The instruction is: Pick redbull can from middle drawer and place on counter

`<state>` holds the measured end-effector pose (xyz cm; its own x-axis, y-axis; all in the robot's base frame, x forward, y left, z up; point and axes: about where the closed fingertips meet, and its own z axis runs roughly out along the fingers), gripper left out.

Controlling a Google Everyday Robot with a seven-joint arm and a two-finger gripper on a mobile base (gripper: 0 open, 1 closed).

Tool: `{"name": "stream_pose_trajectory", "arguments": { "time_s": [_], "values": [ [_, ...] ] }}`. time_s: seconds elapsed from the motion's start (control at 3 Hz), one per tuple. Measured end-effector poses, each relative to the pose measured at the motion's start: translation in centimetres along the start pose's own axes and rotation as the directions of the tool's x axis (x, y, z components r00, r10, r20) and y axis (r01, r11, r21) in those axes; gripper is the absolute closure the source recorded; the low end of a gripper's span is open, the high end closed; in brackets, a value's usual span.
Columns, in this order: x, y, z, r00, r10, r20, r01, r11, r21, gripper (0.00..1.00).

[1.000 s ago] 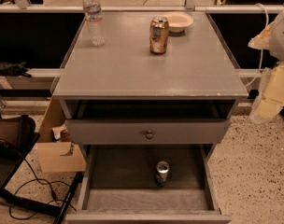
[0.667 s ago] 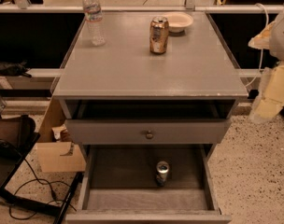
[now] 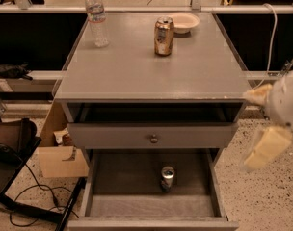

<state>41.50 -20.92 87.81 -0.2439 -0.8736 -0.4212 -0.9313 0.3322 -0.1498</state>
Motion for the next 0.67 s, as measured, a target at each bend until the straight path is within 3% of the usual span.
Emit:
{"name": "stream_pose_trajectory", "arguments": {
  "time_s": [0.33, 0.67],
  "values": [
    [3.2, 3.7, 7.8, 0.982, 0.08, 0.172, -0.067, 0.9945, -0.081, 0.0],
    [5.4, 5.5, 15.6, 0.927, 0.154, 0.343, -0.12, 0.9857, -0.119, 0.0]
  ]
}}
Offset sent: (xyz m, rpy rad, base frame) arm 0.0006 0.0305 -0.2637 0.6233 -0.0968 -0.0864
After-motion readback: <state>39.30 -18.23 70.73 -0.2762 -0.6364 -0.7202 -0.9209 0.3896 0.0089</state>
